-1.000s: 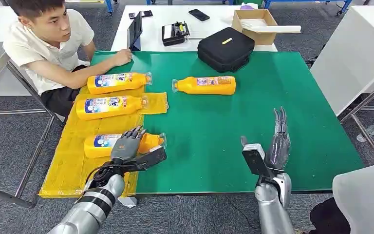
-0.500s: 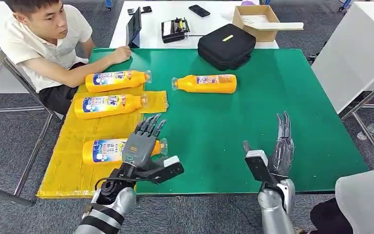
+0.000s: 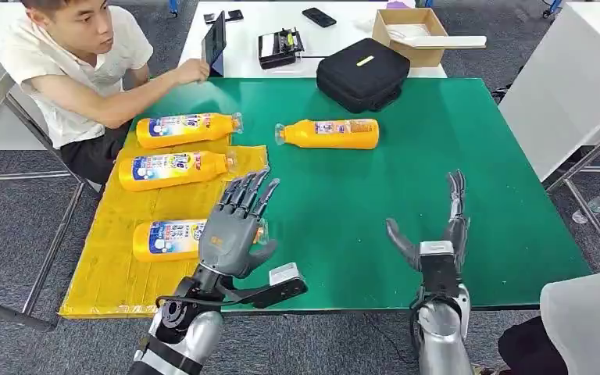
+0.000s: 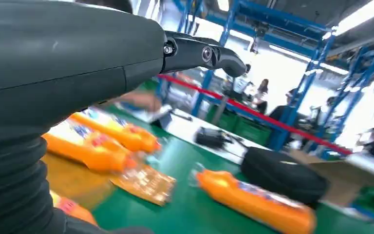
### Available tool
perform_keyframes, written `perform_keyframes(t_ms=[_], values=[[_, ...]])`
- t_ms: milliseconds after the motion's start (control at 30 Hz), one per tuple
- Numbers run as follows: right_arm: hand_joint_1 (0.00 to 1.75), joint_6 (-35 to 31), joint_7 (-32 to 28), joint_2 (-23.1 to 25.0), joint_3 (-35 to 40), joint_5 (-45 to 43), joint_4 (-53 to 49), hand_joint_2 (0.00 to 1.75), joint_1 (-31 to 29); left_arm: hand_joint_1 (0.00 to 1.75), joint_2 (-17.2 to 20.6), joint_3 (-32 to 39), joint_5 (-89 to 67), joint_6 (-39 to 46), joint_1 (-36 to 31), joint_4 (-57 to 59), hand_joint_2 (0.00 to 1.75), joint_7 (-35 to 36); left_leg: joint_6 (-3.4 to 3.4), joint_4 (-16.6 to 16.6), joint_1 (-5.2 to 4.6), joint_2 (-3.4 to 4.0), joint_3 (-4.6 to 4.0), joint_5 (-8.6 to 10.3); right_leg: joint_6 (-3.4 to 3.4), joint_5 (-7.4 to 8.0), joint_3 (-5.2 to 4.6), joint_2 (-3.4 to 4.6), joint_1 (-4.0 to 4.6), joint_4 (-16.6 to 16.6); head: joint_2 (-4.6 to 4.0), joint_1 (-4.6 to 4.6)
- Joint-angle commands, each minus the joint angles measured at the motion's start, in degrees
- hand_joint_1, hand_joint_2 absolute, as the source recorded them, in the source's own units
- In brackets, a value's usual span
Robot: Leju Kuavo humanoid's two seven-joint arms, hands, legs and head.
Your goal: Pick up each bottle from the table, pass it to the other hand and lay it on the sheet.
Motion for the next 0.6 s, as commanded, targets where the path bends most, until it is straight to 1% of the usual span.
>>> perform_keyframes(t_ms=[33, 67, 100, 133, 167, 200, 233, 267, 300, 333, 367, 400, 433, 467, 500, 600], values=[[0.0, 1.2, 0.7, 1.8, -2.7, 0.0, -1.0, 1.75, -0.2, 0.0, -0.1, 0.3, 11.7, -3.4, 1.7, -2.6, 1.75, -4.3, -0.01, 0.0, 0.08, 0.22, 0.31, -0.15, -0.37, -0.1, 0.31, 0.07, 0.15, -0.1, 0.0, 0.0], [0.0, 0.4, 3.5, 1.6, -2.1, 3.2, -1.0, 1.75, -0.2, 0.0, -0.5, 1.2, 18.9, -5.2, 2.3, -2.5, 1.75, -5.4, -0.01, 0.0, 0.06, 0.15, 0.21, -0.11, -0.28, -0.07, 0.21, 0.04, 0.11, 0.0, 0.0, -0.02], [0.0, -2.8, 5.3, 2.6, -2.9, 5.6, -0.8, 0.0, -0.4, 0.0, -1.3, 2.3, 26.6, -7.2, 2.6, -1.6, 1.75, -6.3, 0.0, 0.0, 0.05, 0.19, 0.22, -0.14, -0.27, -0.08, 0.21, 0.07, 0.11, 0.0, 0.0, 0.0], [0.0, -5.4, 10.6, 3.1, -2.8, 11.0, -0.5, 0.0, -0.6, 0.0, -2.2, 3.5, 31.8, -8.5, 3.0, -0.9, 1.75, -5.7, 0.01, 0.0, 0.01, 0.13, 0.12, -0.06, -0.16, -0.03, 0.1, 0.06, 0.05, 0.0, 0.0, 0.0], [0.0, -4.5, 13.0, 2.8, -1.7, 13.2, 0.0, 0.0, -0.9, 0.0, -2.9, 4.5, 35.8, -9.5, 3.2, 0.1, 1.75, -4.8, 0.01, 0.0, 0.03, 0.2, 0.2, -0.1, -0.22, -0.05, 0.18, 0.1, 0.08, -0.1, 0.0, -0.02], [0.0, -2.8, 13.4, 1.8, -0.3, 13.0, 0.7, 1.75, -1.0, 0.0, -3.4, 5.1, 39.3, -9.8, 3.2, 1.1, 1.75, -4.6, 0.0, 0.0, 0.01, 0.19, 0.13, -0.06, -0.15, -0.01, 0.09, 0.11, 0.05, 0.0, 0.0, -0.02], [0.0, -3.7, 12.8, 1.8, -0.1, 12.9, 1.5, 1.75, -1.1, 0.0, -3.8, 5.2, 41.7, -9.6, 3.0, 2.3, 1.75, -4.2, 0.01, 0.0, 0.07, 0.36, 0.34, -0.17, -0.33, -0.06, 0.29, 0.2, 0.14, -0.1, 0.0, 0.0], [0.0, -7.7, 12.3, 1.7, 0.7, 16.6, 2.1, 1.75, -1.3, 0.0, -4.4, 5.5, 44.1, -9.1, 2.9, 3.5, 1.75, -3.9, 0.01, 0.0, 0.02, 0.17, 0.15, -0.05, -0.15, 0.0, 0.14, 0.09, 0.06, -0.1, 0.0, 0.0], [0.0, -12.0, 12.6, 1.4, 1.2, 20.7, 2.2, 1.75, -1.5, 0.0, -4.6, 5.3, 46.6, -9.0, 2.8, 4.4, 1.75, -3.1, 0.01, 0.0, 0.04, 0.2, 0.2, -0.07, -0.21, -0.01, 0.2, 0.1, 0.09, -0.1, 0.0, 0.0], [0.0, -16.3, 13.3, 0.5, 2.4, 25.9, 2.6, 1.75, -1.7, 0.0, -4.8, 5.0, 47.9, -8.3, 2.6, 5.1, 0.0, -2.6, 0.01, 0.0, 0.02, 0.17, 0.11, -0.03, -0.13, 0.02, 0.09, 0.09, 0.05, -0.1, 0.0, -0.02], [0.0, -20.2, 15.6, -1.1, 3.7, 32.0, 3.6, 1.75, -2.1, 0.0, -4.9, 4.3, 49.2, -6.3, 2.2, 6.2, 0.0, -2.1, 0.01, 0.0, 0.03, 0.22, 0.17, -0.06, -0.19, 0.01, 0.14, 0.12, 0.08, -0.1, 0.0, -0.02], [0.0, -21.3, 17.5, -2.4, 4.2, 34.4, 4.2, 1.75, -2.1, 0.0, -4.8, 3.1, 48.9, -4.7, 1.6, 6.9, 0.0, -1.8, 0.01, 0.0, 0.02, 0.08, 0.08, -0.02, -0.13, 0.01, 0.09, 0.01, 0.05, -0.1, 0.0, -0.02], [0.0, -21.6, 18.6, -3.8, 5.0, 36.3, 5.3, 1.75, -2.4, 0.0, -4.7, 2.4, 51.4, -5.8, 1.6, 6.9, 1.75, -2.0, 0.02, 0.0, 0.05, 0.15, 0.18, -0.06, -0.2, -0.01, 0.2, 0.04, 0.09, -0.1, 0.0, -0.02], [0.0, -22.0, 19.8, -4.9, 5.3, 39.1, 6.5, 1.75, -2.5, 0.0, -4.6, 1.8, 52.0, -6.2, 1.8, 6.7, 1.75, -1.6, 0.02, 0.0, 0.03, 0.08, 0.11, -0.02, -0.12, 0.0, 0.15, 0.01, 0.06, -0.1, 0.0, -0.02], [0.0, -22.3, 19.8, -5.1, 5.3, 39.1, 6.9, 1.75, -2.6, 0.0, -4.4, 1.5, 52.2, -6.1, 1.9, 6.4, 1.75, -1.4, 0.06, -0.1, 0.05, 0.09, 0.2, -0.05, -0.16, 0.0, 0.28, -0.01, 0.09, -0.2, 0.0, -0.02], [0.0, -22.3, 19.8, -5.1, 5.3, 39.1, 6.9, 1.75, -2.6, 0.0, -4.4, 1.5, 52.2, -6.1, 1.9, 6.4, 1.75, -1.4, 0.02, 0.0, 0.04, 0.02, 0.07, -0.01, -0.09, 0.0, 0.12, -0.04, 0.06, -0.1, 0.0, -0.02]])
